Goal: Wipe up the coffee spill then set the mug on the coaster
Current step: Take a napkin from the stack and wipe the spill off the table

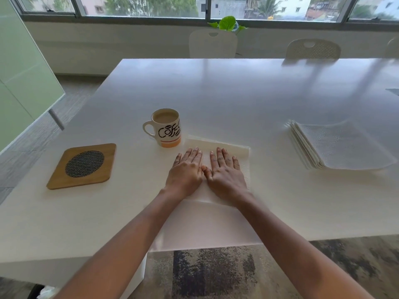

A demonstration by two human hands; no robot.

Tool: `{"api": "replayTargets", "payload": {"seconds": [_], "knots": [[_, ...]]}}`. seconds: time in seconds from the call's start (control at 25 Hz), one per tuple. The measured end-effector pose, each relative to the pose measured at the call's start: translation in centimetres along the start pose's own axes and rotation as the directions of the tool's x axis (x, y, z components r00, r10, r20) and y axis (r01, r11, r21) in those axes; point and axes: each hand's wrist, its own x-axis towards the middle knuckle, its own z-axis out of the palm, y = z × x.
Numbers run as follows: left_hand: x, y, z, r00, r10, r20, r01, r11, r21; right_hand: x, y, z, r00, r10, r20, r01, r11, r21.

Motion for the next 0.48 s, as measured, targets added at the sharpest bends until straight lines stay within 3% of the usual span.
{"api": "replayTargets", "payload": {"seconds": [0.48], "knots": [[-6.3, -2.2, -0.8, 0.99, -0.126, -0.067, 0.124, 0.991, -0.044, -2.7, -3.5, 1.3, 0.982, -0.187, 0.026, 0.187, 0.982, 0.004]]}}
